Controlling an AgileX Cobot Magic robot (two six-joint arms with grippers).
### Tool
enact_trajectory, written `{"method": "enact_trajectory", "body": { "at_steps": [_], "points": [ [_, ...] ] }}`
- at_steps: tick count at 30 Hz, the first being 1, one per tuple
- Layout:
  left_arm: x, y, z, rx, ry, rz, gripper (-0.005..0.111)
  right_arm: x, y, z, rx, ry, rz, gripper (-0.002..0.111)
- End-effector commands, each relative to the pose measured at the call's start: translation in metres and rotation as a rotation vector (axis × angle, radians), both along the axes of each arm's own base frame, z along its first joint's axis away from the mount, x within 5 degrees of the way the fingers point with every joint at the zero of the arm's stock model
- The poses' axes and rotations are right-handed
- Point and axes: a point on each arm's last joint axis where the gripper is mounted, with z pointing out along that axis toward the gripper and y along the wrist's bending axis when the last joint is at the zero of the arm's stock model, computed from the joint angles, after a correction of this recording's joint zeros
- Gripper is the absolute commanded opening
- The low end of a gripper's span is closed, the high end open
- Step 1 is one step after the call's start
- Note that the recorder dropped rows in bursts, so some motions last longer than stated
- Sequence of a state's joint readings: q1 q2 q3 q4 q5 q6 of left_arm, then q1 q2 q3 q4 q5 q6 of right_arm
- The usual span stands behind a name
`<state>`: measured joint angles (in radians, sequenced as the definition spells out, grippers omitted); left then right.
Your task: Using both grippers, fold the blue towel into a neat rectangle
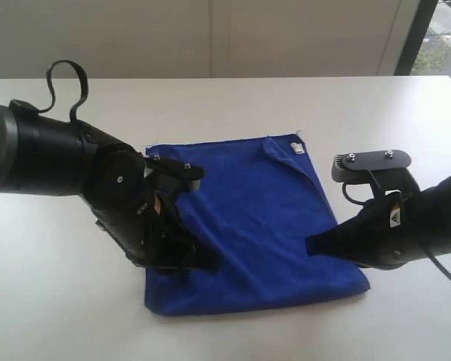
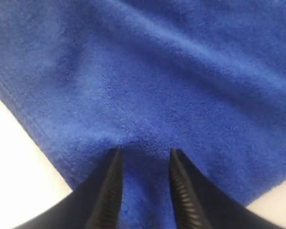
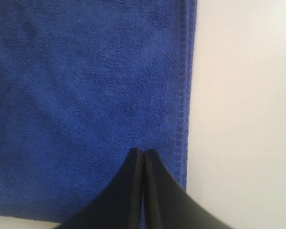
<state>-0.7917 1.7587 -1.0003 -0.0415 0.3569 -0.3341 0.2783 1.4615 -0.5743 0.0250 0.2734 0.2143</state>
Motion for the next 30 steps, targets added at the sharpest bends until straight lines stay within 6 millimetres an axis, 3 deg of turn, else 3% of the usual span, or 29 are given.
{"method": "enact_trajectory", "body": {
  "at_steps": [1, 18, 27, 30],
  "points": [
    [-0.005, 0.004, -0.005, 0.058, 0.073, -0.002, 0.038, -0.001, 0.0, 0.0, -0.004, -0.009, 0.01, 0.0],
    [-0.016, 0.014, -0.002, 0.154, 0.175, -0.022, 0.037, -0.001, 0.0, 0.0, -0.004, -0.009, 0.01, 0.0],
    [-0.017, 0.016, 0.034, 0.041, 0.052, -0.02, 0.037, 0.0, 0.0, 0.0, -0.003, -0.014, 0.01, 0.0],
    [-0.011, 0.012, 0.038, -0.017, -0.02, -0.013, 0.037, 0.0, 0.0, 0.0, -0.003, -0.014, 0.01, 0.0]
  ]
}}
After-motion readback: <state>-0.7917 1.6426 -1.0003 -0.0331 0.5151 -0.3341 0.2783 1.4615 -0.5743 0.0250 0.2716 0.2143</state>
